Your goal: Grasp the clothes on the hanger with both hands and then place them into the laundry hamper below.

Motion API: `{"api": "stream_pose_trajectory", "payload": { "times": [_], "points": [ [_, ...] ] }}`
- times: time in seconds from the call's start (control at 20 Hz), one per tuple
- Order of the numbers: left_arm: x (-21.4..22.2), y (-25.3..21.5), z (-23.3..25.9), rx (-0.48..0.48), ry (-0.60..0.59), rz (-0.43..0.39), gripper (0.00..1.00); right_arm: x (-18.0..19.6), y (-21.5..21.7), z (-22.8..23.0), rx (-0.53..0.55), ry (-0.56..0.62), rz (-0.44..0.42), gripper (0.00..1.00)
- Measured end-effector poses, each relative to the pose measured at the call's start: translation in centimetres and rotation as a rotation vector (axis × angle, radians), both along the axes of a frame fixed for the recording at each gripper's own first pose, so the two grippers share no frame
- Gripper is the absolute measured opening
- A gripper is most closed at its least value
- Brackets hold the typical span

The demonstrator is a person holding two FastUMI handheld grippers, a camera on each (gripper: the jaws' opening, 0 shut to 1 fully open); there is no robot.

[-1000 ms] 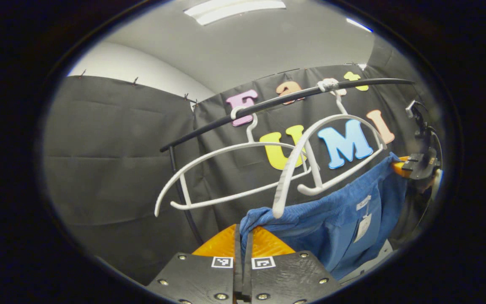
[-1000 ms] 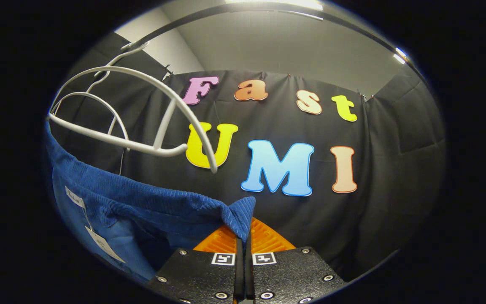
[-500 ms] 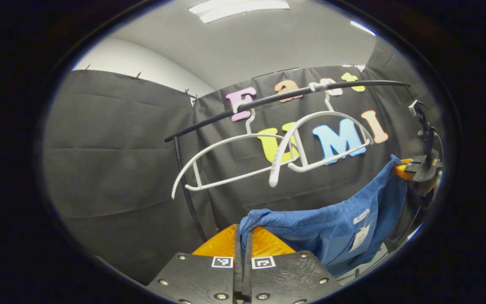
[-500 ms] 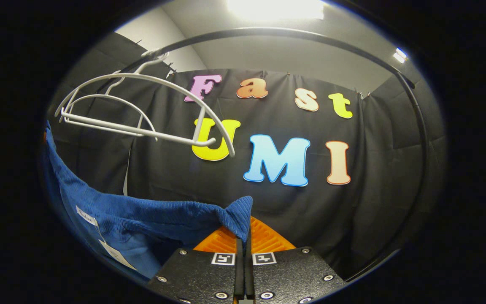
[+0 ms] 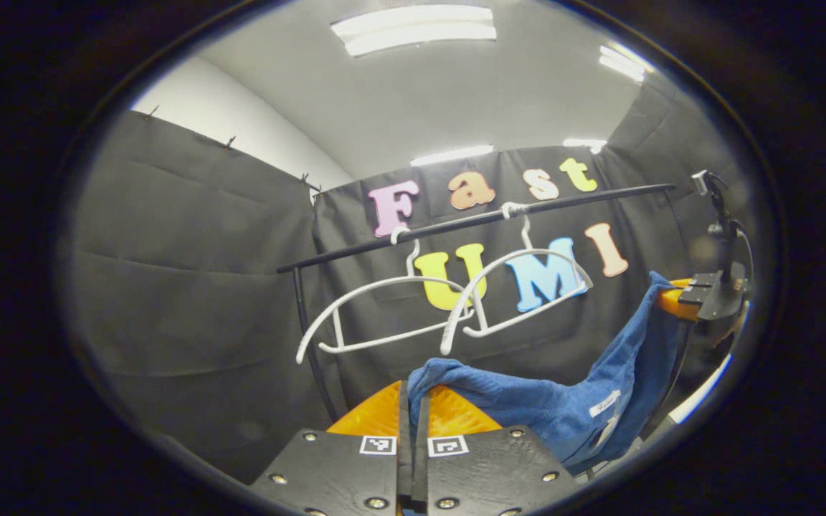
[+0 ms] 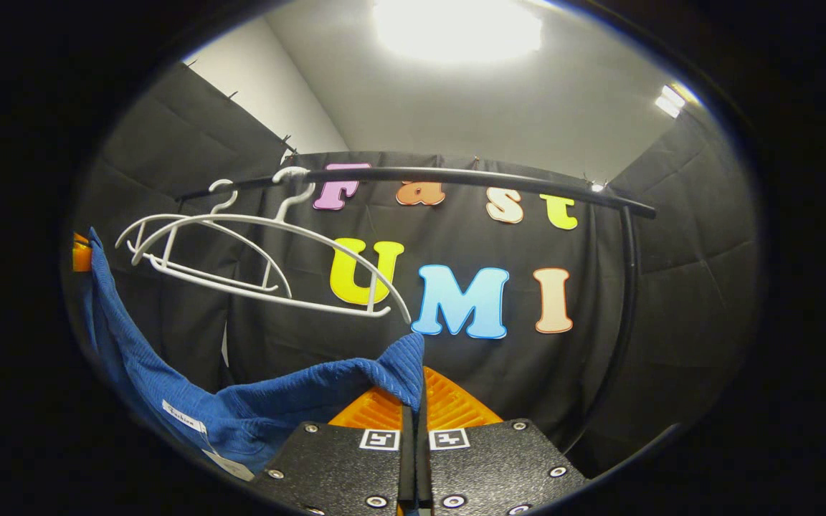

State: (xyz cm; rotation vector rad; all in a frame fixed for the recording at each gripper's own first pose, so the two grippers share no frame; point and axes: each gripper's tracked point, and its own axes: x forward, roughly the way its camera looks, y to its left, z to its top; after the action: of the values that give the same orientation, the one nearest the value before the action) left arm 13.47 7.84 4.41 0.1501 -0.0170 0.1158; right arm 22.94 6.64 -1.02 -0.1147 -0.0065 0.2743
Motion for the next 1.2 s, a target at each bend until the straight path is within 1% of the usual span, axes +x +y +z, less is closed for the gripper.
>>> {"api": "stream_pose_trajectory", "payload": {
  "times": [0.2, 0.4, 0.55, 0.75, 1.0, 1.2],
  "points": [
    [-1.9, -0.8, 0.7, -0.037, -0.008, -0.058, 0.01, -4.0, 0.5, 1.5, 0.02, 0.004, 0.0, 0.01],
    [-5.6, -1.8, 0.0, -0.101, 0.001, -0.107, 0.01, -8.7, 1.6, 2.2, 0.038, 0.021, 0.009, 0.01],
    [-6.9, -2.7, -0.5, -0.139, 0.007, -0.148, 0.01, -11.6, 3.1, 1.8, 0.036, 0.033, 0.021, 0.01],
    [-7.5, -4.0, -1.7, -0.179, 0.023, -0.187, 0.01, -14.3, 5.2, 1.6, 0.041, 0.047, 0.059, 0.01],
    [-8.7, -5.8, -4.5, -0.239, 0.059, -0.219, 0.01, -17.7, 8.3, -0.6, 0.056, 0.113, 0.12, 0.01],
    [-9.2, -7.0, -8.6, -0.252, 0.123, -0.22, 0.01, -19.6, 9.8, -4.5, 0.047, 0.196, 0.144, 0.0]
  ]
}}
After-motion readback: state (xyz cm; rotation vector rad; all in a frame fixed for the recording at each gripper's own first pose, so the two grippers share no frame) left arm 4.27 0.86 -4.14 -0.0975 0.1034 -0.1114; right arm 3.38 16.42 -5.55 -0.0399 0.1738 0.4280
